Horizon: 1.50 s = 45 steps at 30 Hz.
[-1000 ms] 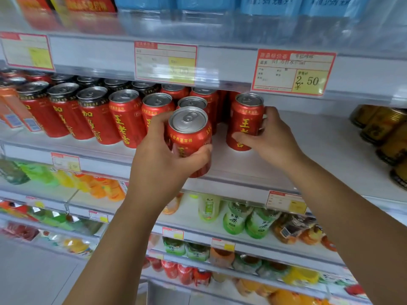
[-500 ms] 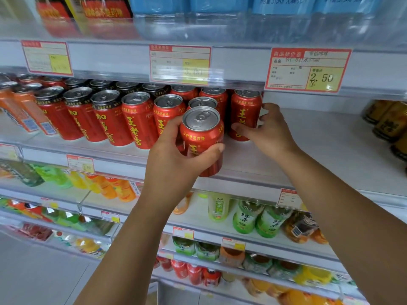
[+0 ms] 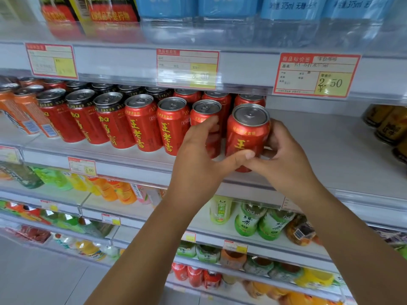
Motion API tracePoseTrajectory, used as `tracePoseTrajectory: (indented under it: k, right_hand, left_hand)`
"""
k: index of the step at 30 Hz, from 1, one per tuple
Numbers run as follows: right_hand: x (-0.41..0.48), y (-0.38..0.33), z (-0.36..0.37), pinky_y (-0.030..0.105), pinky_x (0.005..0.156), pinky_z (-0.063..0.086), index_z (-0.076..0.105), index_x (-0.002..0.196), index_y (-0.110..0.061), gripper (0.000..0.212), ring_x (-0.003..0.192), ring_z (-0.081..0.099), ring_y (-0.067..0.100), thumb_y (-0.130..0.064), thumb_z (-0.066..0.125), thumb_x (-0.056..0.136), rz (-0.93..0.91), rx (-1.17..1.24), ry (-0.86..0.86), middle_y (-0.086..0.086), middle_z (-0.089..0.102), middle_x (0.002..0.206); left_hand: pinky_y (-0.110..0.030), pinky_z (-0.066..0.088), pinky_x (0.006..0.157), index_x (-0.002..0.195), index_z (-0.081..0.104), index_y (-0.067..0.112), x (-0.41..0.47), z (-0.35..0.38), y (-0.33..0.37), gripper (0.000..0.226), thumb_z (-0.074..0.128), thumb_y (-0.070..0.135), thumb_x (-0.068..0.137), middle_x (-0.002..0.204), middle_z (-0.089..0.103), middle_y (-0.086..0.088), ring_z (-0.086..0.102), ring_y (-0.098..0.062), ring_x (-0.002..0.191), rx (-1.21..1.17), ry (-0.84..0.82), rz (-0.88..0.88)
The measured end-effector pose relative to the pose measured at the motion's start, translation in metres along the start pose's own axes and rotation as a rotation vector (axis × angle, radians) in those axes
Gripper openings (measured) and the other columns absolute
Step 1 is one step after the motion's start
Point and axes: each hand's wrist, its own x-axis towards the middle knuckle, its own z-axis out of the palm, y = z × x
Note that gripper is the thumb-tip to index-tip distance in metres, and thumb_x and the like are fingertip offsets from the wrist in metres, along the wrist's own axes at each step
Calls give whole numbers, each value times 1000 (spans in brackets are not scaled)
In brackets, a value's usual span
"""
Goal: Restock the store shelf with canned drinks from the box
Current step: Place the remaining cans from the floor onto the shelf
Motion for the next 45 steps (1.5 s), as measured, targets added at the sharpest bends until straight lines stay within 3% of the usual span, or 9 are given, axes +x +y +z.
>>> tracePoseTrajectory:
  k: [4, 8, 13, 19, 26, 33, 38, 42, 45]
  right_hand:
    - [15, 11, -7, 23, 91, 47, 47, 127, -40, 70, 109, 57, 3, -31, 83, 67, 70, -125, -3, -8, 57, 125]
    - [22, 15, -5, 15, 80, 41, 44, 130, -38, 71, 104, 55, -3, -30, 83, 71, 112, -134, -13, -18, 56, 115]
    - [23, 17, 2, 24, 89, 46, 42, 123, -34, 64, 106, 56, 2, -30, 81, 73, 121, -170, 34, -14, 55, 118]
    - [19, 19, 8, 13, 72, 39, 46, 120, -28, 61, 96, 56, 2, -42, 80, 72, 140, -284, 89, -8, 58, 114]
    - [17, 18, 16, 22, 81, 46, 44, 129, -23, 71, 99, 60, 10, -44, 80, 72, 173, -320, 125, -6, 60, 112]
    - [-63, 19, -33, 17, 89, 49, 53, 117, -28, 30, 99, 60, 3, -18, 63, 91, 21, -119, 533, -8, 62, 104]
    - [-176, 70, -113, 15, 68, 49, 57, 111, -26, 20, 84, 62, 1, -14, 57, 95, 223, -188, 653, -15, 63, 93]
    - [-298, 143, -182, 4, 63, 42, 56, 108, -28, 19, 80, 59, -8, -14, 57, 95, 574, -249, 715, -14, 63, 93]
    - [-392, 198, -224, 6, 58, 38, 57, 105, -33, 20, 78, 58, 5, -17, 55, 93, 918, -270, 722, -6, 64, 95]
  left_hand:
    - [-22, 45, 94, 122, 64, 26, -15, -14, -36, 54, 81, 41, 73, 121, 58, 10, 54, -7, 112, 276, 26, 45]
    - [-20, 39, 87, 105, 74, 23, -17, -9, -65, 39, 80, 42, 72, 106, 68, 4, 54, -12, 103, 472, 65, 203]
    - [-22, 39, 84, 92, 77, 21, -18, 3, -83, 30, 68, 46, 78, 88, 70, 6, 56, -11, 87, 465, 154, 335]
    - [-28, 43, 83, 95, 76, 17, -19, 4, -91, 27, 71, 39, 80, 90, 69, 3, 59, -19, 86, 481, 169, 407]
    - [-27, 41, 87, 97, 75, 17, -18, 2, -92, 29, 69, 40, 81, 93, 71, 2, 60, -19, 89, 455, 129, 389]
    - [-17, 30, 101, 108, 70, 14, -42, 17, -52, 26, 64, 25, 85, 107, 67, 0, 54, -22, 105, 333, 160, 441]
    - [-9, 32, 97, 112, 68, 17, -108, 102, -17, 29, 56, 28, 87, 110, 66, 4, 55, -12, 105, 154, -195, 444]
    - [-25, 46, 93, 125, 59, 24, -192, 207, -31, 37, 56, 33, 90, 121, 59, 9, 56, -11, 110, 149, -629, 213]
    - [-19, 39, 85, 126, 58, 23, -264, 279, -53, 40, 65, 27, 87, 120, 59, 6, 57, -12, 108, 223, -851, 19]
